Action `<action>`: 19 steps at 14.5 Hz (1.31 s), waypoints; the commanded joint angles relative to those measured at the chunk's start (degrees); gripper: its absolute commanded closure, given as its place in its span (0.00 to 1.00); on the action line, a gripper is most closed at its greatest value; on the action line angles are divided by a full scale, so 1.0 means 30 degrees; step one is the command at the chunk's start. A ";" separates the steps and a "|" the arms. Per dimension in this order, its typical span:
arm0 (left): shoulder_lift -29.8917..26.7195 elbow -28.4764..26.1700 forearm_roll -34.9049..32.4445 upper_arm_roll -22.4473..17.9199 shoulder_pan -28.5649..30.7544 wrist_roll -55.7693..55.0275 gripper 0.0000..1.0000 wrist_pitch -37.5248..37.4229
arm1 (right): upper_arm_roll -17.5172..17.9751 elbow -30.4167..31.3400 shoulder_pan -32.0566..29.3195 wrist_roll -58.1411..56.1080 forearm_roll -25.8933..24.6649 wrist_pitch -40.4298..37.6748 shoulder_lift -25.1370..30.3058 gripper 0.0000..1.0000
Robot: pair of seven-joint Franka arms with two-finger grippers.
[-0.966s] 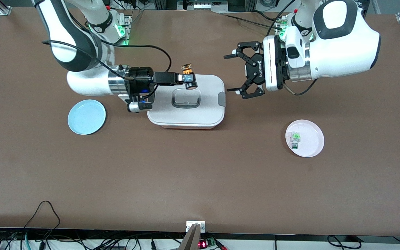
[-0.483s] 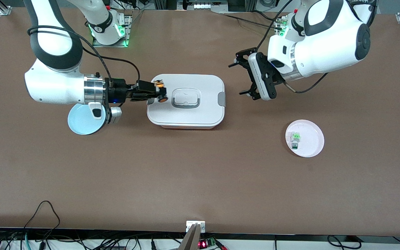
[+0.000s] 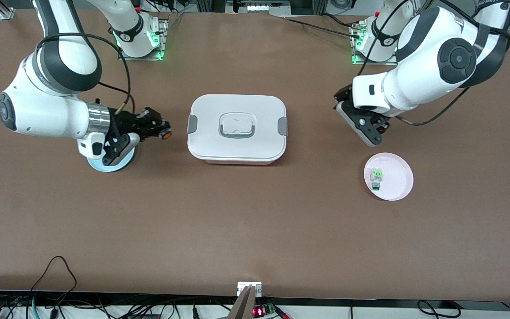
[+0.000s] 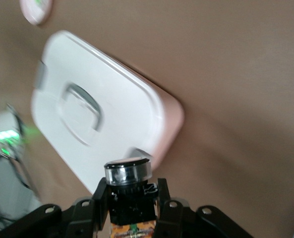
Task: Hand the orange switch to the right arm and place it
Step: 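Lower the switch onto the light-blue dish with the right gripper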
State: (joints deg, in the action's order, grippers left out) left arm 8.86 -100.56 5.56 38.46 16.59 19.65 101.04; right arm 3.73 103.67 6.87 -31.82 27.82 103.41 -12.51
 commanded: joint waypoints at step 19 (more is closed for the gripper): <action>-0.3419 0.1622 -0.2555 -1.3168 -0.6259 -0.3766 0.00 -0.2749 | 0.0282 0.9153 -0.5277 -1.9977 -0.5846 1.5010 -0.2098 0.86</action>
State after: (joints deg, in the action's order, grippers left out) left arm 3.76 -88.95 -1.05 2.09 1.71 9.24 89.55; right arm 3.56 130.45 -7.10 -89.75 10.84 146.24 -17.39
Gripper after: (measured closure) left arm 0.000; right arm 0.586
